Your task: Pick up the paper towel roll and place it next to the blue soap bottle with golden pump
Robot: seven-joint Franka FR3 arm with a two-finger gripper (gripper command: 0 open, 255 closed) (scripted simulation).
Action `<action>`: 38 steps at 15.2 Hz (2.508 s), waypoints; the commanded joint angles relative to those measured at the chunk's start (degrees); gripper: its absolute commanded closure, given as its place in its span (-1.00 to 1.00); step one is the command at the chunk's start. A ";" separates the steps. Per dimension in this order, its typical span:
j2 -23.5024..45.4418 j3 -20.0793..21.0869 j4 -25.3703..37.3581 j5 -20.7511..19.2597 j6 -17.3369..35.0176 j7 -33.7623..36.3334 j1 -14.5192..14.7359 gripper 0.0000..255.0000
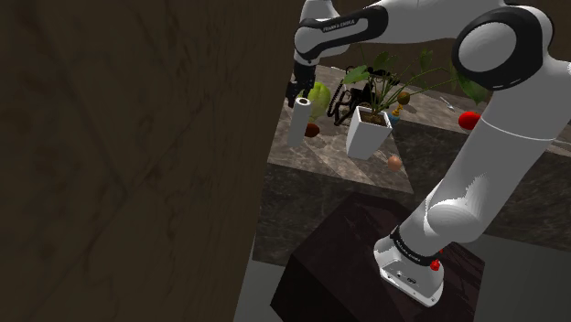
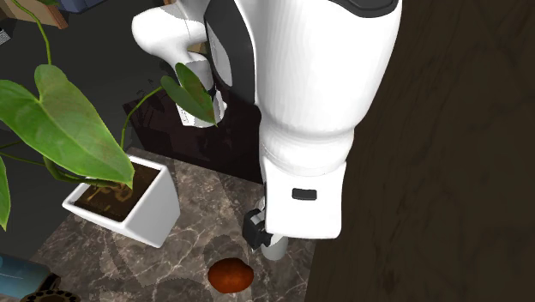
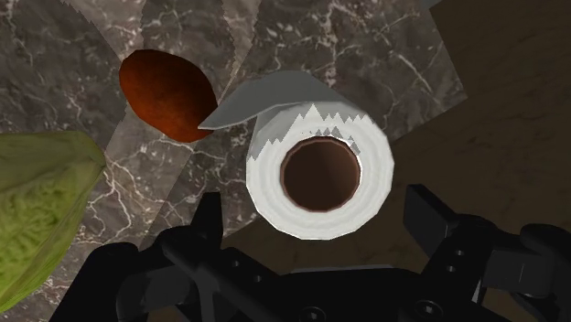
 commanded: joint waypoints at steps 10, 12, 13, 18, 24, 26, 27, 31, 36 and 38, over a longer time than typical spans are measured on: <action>0.07 0.00 0.00 0.01 0.09 -0.01 -0.01 1.00; 0.07 0.00 0.00 0.01 0.09 -0.01 -0.01 1.00; 0.07 0.00 0.00 0.01 0.09 -0.01 -0.01 1.00; -0.68 -0.02 1.39 -0.07 -2.04 0.00 0.01 1.00; -1.81 -0.04 4.60 -0.20 -6.37 -0.01 0.05 1.00; -2.10 -0.04 5.78 -0.23 -7.84 -0.02 0.05 1.00; -2.23 -0.04 6.38 -0.24 -8.57 -0.03 0.06 1.00; -2.62 -0.05 8.97 -0.27 -11.55 -0.07 0.06 1.00; -2.83 -0.06 12.56 -0.28 -15.34 -0.14 0.06 1.00; -2.82 -0.07 14.11 -0.28 -16.88 -0.18 0.05 1.00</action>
